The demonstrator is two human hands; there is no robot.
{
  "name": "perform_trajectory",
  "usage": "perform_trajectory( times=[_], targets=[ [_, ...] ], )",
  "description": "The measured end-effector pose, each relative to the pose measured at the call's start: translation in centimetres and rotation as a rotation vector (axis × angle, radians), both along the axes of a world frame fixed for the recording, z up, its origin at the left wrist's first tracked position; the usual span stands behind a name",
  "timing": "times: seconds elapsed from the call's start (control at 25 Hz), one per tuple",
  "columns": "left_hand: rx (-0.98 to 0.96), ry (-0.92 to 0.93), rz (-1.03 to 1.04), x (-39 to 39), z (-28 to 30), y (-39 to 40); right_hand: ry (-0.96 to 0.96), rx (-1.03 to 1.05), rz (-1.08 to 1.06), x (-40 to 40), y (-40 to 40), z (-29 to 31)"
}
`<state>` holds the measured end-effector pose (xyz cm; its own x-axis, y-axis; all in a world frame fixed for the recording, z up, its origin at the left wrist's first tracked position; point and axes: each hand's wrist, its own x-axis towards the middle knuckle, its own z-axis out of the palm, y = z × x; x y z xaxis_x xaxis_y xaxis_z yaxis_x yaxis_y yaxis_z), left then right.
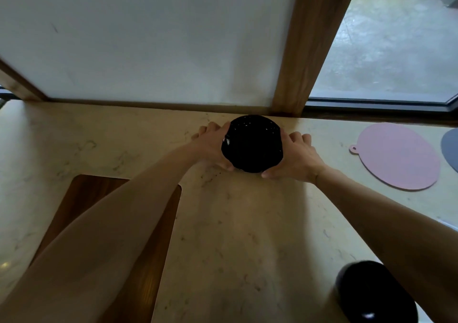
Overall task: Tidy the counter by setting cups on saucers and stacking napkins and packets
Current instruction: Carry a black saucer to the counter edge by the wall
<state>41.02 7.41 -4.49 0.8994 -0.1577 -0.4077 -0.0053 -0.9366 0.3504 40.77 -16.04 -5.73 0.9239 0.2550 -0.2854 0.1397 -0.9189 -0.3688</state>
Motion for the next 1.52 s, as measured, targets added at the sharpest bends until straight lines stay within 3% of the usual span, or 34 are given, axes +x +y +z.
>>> perform_trajectory(
  times=[1.08,1.28,1.52],
  targets=[
    [-0.014,0.055,0.021,2.9,-1.1,3.8,-0.003,-0.031,0.048,3.7,3.3,-1.5],
    [-0.005,0.002,0.172,0.1,-0.7,3.1,-0.017,-0.021,0.002,1.3,2.8,0.0],
    [-0.076,-0.158,0.258,-8.3,1.2,2.2,-0.167,-0.101,0.021,-5.5,0.7,2.2]
  ],
)
